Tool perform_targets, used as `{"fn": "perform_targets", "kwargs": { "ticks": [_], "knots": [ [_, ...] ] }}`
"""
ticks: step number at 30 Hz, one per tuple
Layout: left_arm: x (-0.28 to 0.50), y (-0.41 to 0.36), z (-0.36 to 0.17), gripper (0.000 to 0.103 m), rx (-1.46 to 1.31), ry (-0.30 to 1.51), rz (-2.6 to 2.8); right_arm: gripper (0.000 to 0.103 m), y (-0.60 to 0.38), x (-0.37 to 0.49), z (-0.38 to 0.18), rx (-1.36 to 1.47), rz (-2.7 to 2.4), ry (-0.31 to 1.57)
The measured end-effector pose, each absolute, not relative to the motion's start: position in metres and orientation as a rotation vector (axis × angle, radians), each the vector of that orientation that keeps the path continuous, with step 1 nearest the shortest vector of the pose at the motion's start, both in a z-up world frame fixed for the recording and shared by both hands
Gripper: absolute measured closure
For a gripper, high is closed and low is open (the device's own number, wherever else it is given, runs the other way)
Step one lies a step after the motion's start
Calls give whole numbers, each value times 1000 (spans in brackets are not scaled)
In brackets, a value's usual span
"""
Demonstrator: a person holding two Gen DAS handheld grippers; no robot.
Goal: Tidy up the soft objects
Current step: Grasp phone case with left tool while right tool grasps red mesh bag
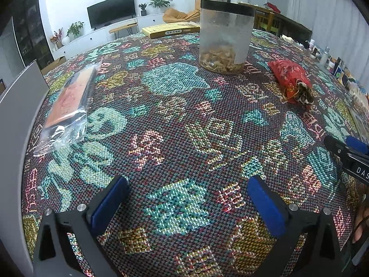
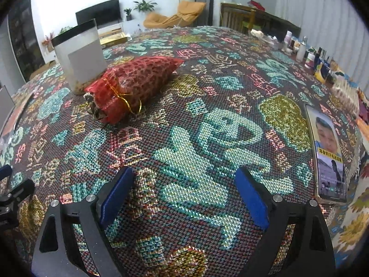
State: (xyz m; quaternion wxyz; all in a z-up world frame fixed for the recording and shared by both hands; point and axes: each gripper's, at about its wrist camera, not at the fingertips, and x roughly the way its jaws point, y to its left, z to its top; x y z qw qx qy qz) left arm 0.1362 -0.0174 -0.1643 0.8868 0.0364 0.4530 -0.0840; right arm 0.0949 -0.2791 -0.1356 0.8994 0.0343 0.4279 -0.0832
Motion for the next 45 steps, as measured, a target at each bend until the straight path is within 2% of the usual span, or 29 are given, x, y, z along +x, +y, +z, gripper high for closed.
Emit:
{"fn": "perform_targets", "kwargs": {
  "ticks": [5,10,13,19,25,30,34,35,36,37,38,45],
  "knots": [
    [145,-6,-151,1,75,1034,-245,8,-279,99,-135,67,-135,902],
    [177,59,-80,1,2,917,-113,9,-295,118,-122,180,-73,971],
    [221,103,-64,0,-108,979,-26,9,-303,136,-104,315,-33,958],
    [293,155,-110,0,-258,1154,-1,9,-305,184,-81,534,45,999],
    [314,156,-137,0,-254,1149,34,9,-287,219,-85,539,91,1057],
    [319,146,-160,0,-74,1175,111,9,-291,233,-95,567,53,1105],
    [316,147,-159,0,-72,1146,101,9,-275,250,-105,458,59,1189],
    [316,147,-159,0,-75,1141,103,11,-266,253,-111,393,56,1233],
    [315,146,-159,0,-75,1139,102,19,-259,253,-115,336,54,1249],
    [315,146,-159,0,-71,1141,100,34,-253,252,-117,278,44,1247],
    [316,146,-159,0,-71,1145,98,72,-249,251,-119,206,18,1248],
    [324,148,-162,0,-75,1174,97,76,-262,274,-99,130,-23,1048]
  ]
}}
